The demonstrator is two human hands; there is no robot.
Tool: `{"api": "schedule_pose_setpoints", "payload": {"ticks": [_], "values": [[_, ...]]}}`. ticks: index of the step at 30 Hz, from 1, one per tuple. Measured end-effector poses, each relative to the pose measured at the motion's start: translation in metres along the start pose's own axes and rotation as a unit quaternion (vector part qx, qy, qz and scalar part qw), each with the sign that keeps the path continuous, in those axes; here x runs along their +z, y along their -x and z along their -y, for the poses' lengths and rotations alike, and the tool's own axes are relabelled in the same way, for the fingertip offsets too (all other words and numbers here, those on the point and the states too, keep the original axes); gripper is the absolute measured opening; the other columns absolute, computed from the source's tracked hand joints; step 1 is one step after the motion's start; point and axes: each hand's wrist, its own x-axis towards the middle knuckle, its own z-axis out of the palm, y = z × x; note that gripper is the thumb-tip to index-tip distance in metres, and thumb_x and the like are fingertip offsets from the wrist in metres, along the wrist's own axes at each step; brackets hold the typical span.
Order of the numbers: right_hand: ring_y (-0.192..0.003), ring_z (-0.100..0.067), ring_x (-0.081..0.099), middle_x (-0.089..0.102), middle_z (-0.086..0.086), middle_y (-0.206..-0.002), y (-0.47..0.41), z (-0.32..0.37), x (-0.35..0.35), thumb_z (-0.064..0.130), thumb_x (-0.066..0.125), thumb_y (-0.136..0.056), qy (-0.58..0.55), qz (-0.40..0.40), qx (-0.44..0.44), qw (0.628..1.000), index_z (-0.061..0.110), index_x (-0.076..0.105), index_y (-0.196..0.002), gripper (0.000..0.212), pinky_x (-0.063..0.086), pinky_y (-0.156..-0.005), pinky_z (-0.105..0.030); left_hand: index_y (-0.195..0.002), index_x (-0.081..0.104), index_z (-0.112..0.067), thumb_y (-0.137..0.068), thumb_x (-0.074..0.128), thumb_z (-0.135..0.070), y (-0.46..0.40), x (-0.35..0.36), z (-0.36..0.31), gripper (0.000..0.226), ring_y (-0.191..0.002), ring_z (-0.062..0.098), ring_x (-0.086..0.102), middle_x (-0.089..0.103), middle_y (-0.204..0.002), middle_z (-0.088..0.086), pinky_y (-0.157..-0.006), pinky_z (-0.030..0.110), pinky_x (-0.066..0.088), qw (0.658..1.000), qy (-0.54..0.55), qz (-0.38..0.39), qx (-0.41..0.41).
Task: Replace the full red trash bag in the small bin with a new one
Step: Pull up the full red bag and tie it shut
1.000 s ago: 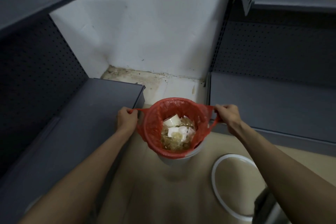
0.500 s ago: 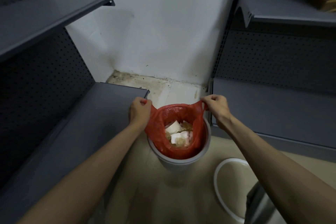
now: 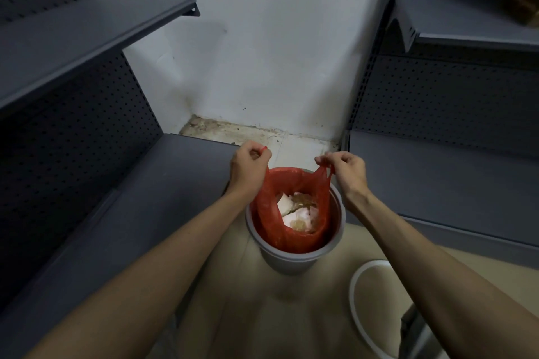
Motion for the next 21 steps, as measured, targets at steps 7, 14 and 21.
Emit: {"api": "schedule_pose_setpoints", "payload": {"ticks": [7, 14, 21], "values": [[-0.069, -0.017, 0.063, 0.067, -0.014, -0.076, 0.003, -0.001, 0.006, 0.008, 0.062, -0.09, -0.019, 0.057, 0.002, 0.998, -0.014, 0.064, -0.092, 0.023, 0.056, -0.069, -0.027, -0.089, 0.069, -0.011, -0.089, 0.068, -0.013, 0.001, 0.01, -0.008, 0.002, -0.086, 0.012, 0.065, 0.069, -0.088, -0.001, -0.078, 0.023, 0.051, 0.997, 0.049, 0.055, 0.037], [-0.084, -0.02, 0.071, 0.073, -0.015, -0.096, 0.022, 0.0, 0.016, 0.005, 0.075, -0.078, -0.01, 0.152, 0.034, 0.988, 0.0, 0.071, -0.101, 0.024, 0.059, -0.08, -0.029, -0.097, 0.074, -0.013, -0.089, 0.07, -0.018, 0.003, 0.03, -0.001, 0.009, -0.083, 0.017, 0.074, 0.071, -0.101, 0.002, -0.078, 0.031, 0.06, 0.992, 0.066, 0.101, 0.042], [-0.088, -0.023, 0.072, 0.074, -0.019, -0.097, 0.028, -0.005, 0.021, 0.006, 0.072, -0.084, 0.004, 0.176, -0.006, 0.984, 0.001, 0.071, -0.108, 0.025, 0.059, -0.083, -0.029, -0.108, 0.076, -0.013, -0.089, 0.071, -0.015, 0.004, 0.047, 0.01, 0.02, -0.102, 0.008, 0.06, 0.057, -0.122, 0.005, -0.079, 0.003, 0.047, 0.991, 0.037, 0.11, 0.059]]}}
